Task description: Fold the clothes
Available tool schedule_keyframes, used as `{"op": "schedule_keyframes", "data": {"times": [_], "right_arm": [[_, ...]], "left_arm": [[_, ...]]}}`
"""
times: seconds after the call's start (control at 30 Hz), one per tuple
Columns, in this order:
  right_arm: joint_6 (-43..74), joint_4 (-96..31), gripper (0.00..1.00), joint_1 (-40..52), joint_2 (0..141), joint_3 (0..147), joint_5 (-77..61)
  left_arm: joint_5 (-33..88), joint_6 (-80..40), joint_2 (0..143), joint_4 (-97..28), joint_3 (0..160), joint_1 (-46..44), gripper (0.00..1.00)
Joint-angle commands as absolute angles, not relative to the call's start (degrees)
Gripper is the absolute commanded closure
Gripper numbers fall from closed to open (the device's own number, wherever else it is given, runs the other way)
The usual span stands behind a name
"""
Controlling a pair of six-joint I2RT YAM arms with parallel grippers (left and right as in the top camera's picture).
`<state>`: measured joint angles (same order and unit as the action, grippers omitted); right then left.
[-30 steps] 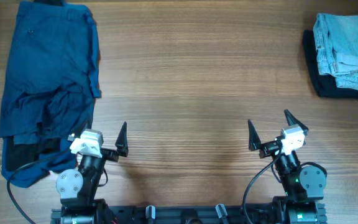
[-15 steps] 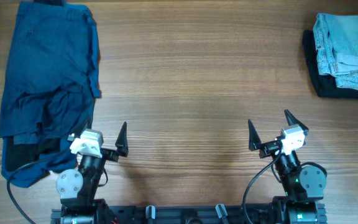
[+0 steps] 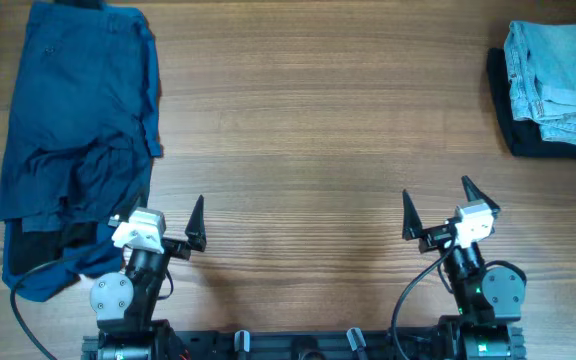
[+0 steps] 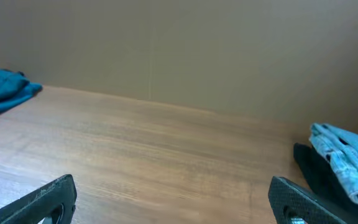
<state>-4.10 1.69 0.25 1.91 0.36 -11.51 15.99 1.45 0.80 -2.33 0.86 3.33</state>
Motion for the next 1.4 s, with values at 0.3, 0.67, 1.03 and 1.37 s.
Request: {"op": "schedule_keyframes", "data": {"times": [0.3, 0.67, 1.03, 1.37], "right_arm": [[4.7, 3.1, 0.0, 0.5, 2.5, 3.3, -24.6], [2.7, -10.4, 0.0, 0.5, 44.5, 40.6, -36.2], [19.1, -13.2, 0.0, 0.5, 81.1, 68.9, -62.0], [8.2, -13.1, 0.01, 1.7, 85.4, 72.1, -45.8]], "left_arm": [[25.3, -5.7, 2.1, 0.7, 4.8, 3.3, 0.0], [25.7, -5.6, 42.6, -22.0, 42.7, 3.3, 0.0], [31.0, -5.0, 72.4, -46.5, 73.2, 3.3, 0.0], [14.3, -15.5, 81.4, -35.9, 79.5, 4.8, 0.0]]}}
